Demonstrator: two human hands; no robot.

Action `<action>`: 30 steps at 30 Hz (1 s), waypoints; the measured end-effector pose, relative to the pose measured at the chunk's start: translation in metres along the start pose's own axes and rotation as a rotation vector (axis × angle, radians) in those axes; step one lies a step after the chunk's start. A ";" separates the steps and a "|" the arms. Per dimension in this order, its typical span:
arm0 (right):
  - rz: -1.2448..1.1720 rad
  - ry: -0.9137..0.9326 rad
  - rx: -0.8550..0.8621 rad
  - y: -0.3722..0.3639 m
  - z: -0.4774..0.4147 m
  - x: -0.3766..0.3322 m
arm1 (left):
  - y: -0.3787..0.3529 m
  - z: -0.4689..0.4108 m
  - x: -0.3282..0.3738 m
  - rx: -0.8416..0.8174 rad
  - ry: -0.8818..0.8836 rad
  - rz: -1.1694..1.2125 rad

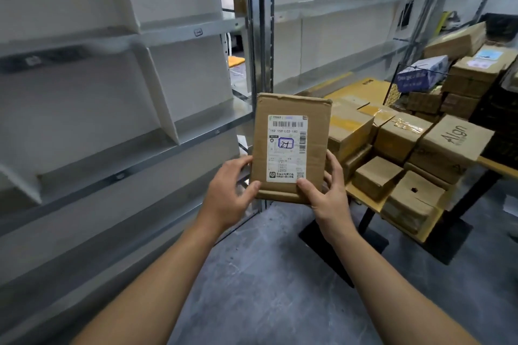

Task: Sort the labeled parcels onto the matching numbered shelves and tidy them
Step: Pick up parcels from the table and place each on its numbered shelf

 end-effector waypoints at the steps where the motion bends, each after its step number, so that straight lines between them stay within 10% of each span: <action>1: 0.002 -0.003 -0.023 -0.006 0.003 0.001 | 0.010 0.008 -0.003 0.017 0.015 -0.045; 15: -0.098 -0.031 -0.399 -0.162 0.067 -0.008 | 0.197 0.159 -0.097 -0.109 0.563 -0.826; 30: -0.162 -0.001 -0.709 -0.387 0.226 -0.046 | 0.399 0.326 -0.145 -0.004 0.799 -0.982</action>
Point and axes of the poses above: each hand's wrist, its own z-axis away from the middle knuckle, its own y-axis out of the back of the hand, x = y × z, the point moved 8 cm from there along -z, towards the middle knuckle, and after that the axes turned 3 degrees about y, right-handed, at the moved point
